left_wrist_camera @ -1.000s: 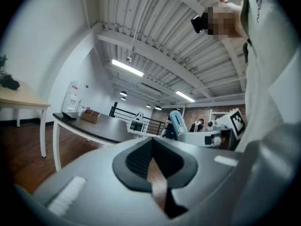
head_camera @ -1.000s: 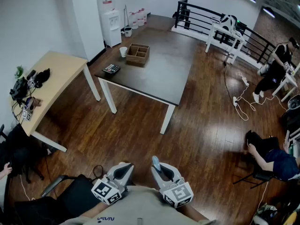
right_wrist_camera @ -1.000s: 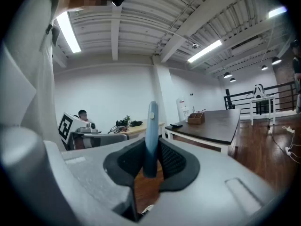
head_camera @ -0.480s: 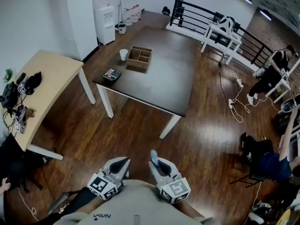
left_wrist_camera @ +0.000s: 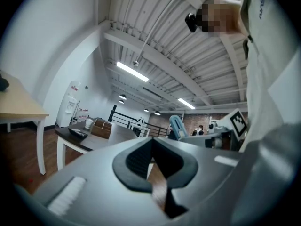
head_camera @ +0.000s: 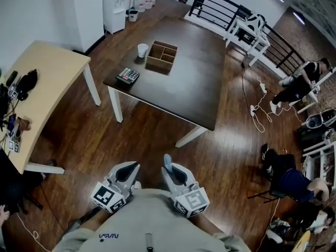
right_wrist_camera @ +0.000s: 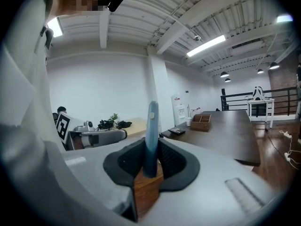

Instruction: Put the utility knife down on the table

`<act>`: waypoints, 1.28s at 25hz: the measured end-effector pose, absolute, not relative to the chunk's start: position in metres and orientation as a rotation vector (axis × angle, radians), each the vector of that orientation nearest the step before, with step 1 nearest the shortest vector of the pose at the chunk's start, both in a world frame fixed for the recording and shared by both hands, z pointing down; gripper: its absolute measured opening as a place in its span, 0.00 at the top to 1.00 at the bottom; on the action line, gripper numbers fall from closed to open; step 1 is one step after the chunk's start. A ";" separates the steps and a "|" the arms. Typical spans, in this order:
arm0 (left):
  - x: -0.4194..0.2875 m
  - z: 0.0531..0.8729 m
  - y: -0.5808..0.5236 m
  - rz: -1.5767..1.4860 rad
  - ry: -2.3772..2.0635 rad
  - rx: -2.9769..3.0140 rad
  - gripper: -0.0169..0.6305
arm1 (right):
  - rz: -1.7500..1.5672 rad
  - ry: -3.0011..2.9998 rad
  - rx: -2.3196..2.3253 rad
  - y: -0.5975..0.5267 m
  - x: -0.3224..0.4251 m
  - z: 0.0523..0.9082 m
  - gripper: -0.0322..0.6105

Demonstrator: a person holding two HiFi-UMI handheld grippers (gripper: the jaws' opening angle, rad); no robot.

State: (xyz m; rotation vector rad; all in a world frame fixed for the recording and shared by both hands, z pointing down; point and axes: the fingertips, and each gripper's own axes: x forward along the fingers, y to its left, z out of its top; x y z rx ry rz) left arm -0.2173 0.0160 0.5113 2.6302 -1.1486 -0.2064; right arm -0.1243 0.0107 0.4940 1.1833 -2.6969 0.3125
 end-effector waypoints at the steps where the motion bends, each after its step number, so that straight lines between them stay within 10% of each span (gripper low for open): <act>1: -0.222 0.512 0.009 -0.214 -1.155 2.621 0.97 | 0.317 -2.688 1.189 0.004 -0.126 0.496 0.84; 32: -0.077 0.569 -0.367 0.112 -1.061 2.561 0.97 | 0.450 -2.252 1.236 -0.385 0.063 0.650 0.84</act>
